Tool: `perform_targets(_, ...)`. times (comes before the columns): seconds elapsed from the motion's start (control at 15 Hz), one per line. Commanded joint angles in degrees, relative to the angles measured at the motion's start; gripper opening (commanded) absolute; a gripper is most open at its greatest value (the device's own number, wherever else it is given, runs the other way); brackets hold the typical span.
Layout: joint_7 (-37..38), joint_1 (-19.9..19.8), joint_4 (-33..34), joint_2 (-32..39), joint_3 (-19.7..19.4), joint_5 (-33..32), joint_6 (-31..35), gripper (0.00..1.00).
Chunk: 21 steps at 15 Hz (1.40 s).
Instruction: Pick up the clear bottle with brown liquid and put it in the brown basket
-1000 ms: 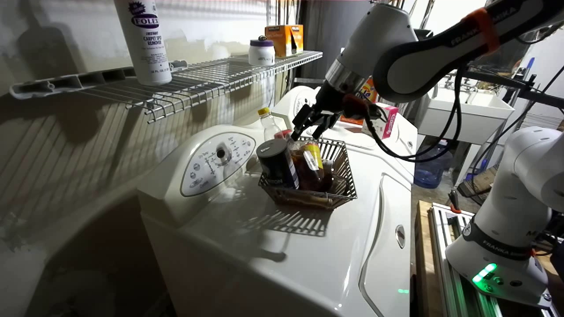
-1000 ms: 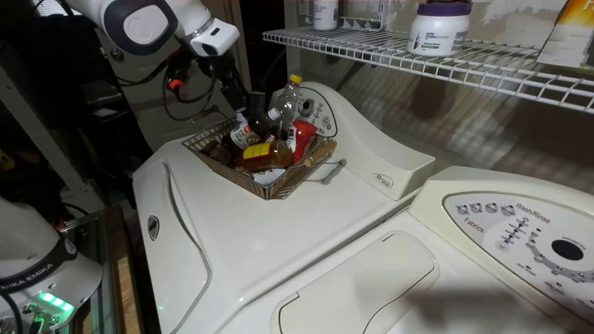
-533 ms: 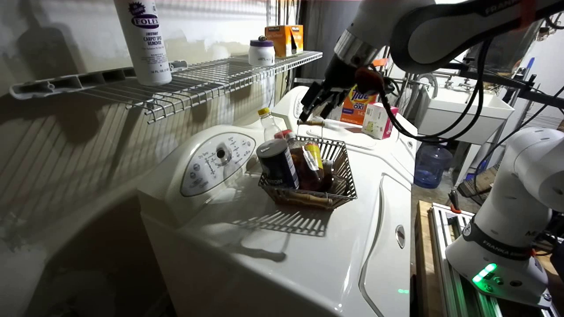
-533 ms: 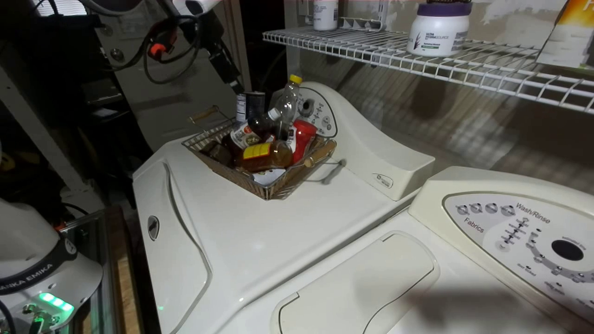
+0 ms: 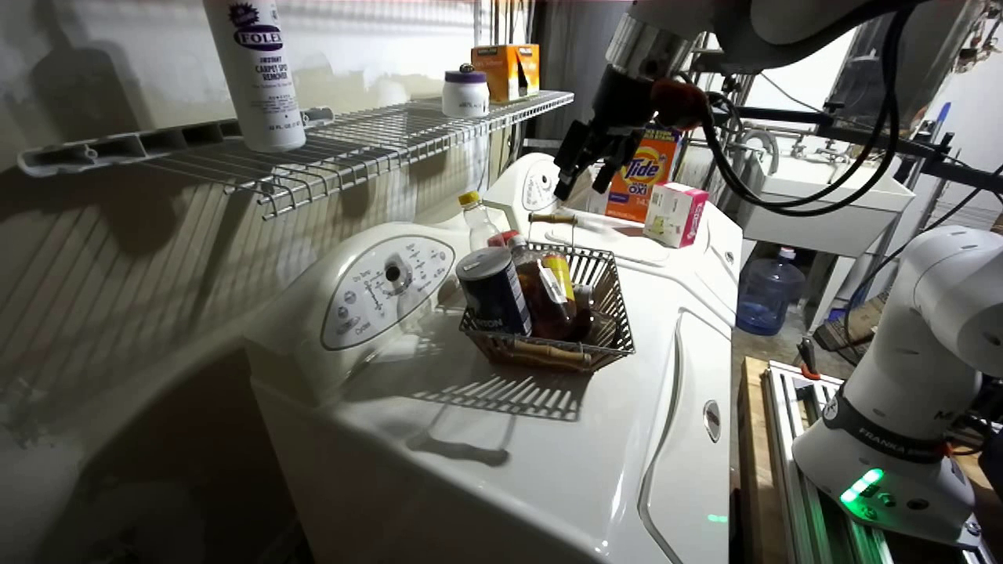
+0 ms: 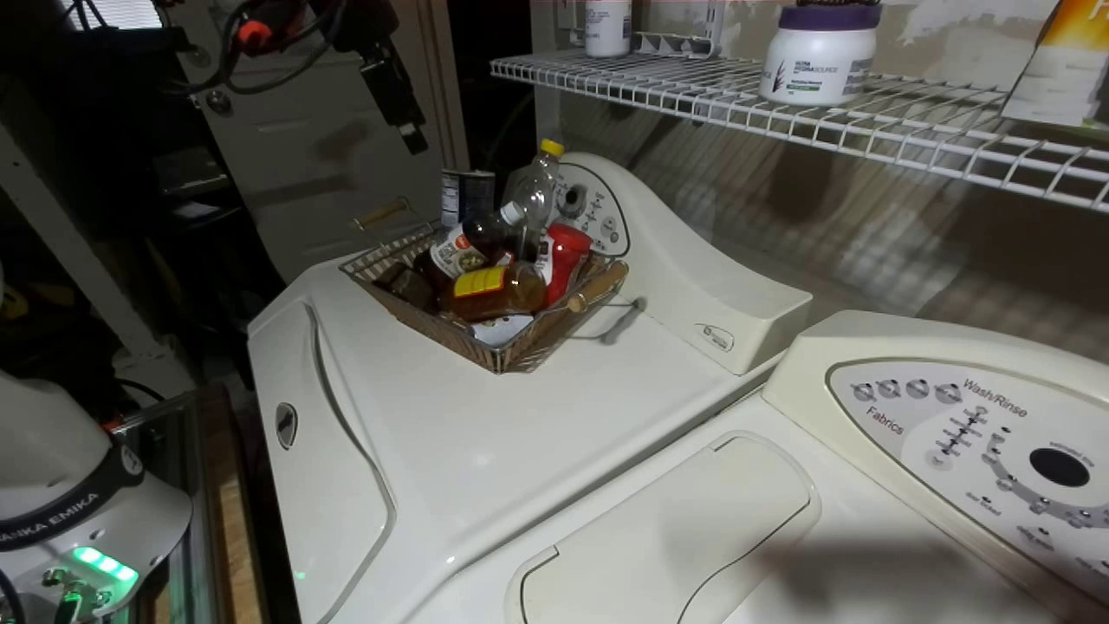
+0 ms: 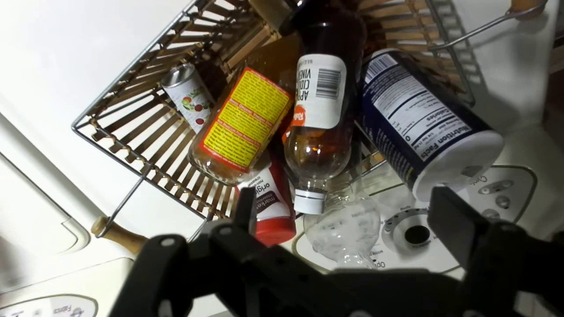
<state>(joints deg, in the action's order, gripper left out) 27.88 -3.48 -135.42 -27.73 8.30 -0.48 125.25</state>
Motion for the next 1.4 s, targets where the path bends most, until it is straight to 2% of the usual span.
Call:
perform_targets(0.0,0.7,0.07,3.19,0.11,0.42,-0.33,-6.85,1.0)
perform_targets(0.4,0.34,0.63,5.06,0.08,0.41,-0.08,-10.42,1.0)
perform_targets(0.53,0.05,0.63,4.03,0.04,0.11,-0.08,-8.75,1.0)
perform_targets(1.33,0.03,0.76,4.18,0.04,0.14,-0.07,-8.77,1.0)
